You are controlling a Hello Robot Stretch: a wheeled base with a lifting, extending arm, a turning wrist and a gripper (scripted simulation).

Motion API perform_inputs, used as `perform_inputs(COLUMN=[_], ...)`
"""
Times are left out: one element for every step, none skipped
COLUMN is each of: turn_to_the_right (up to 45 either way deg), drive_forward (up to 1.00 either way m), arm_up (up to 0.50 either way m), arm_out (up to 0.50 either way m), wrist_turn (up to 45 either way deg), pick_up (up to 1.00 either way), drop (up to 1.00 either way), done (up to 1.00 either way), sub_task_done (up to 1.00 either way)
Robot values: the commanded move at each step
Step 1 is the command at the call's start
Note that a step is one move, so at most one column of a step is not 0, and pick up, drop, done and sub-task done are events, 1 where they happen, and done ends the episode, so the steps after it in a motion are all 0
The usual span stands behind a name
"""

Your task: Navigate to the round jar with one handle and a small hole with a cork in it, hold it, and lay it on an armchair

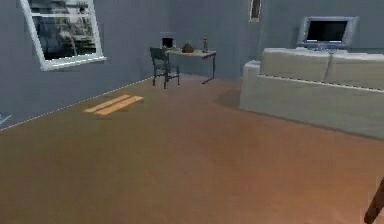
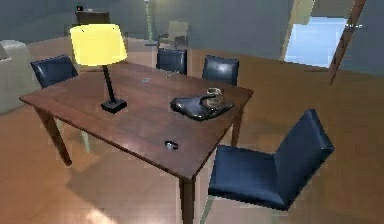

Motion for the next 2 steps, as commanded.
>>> perform_inputs(turn_to_the_right=[0.0,0.0], drive_forward=[1.0,1.0], arm_up=[0.0,0.0], arm_out=[0.0,0.0], wrist_turn=[0.0,0.0], pick_up=[0.0,0.0], drop=[0.0,0.0], done=[0.0,0.0], sub_task_done=[0.0,0.0])
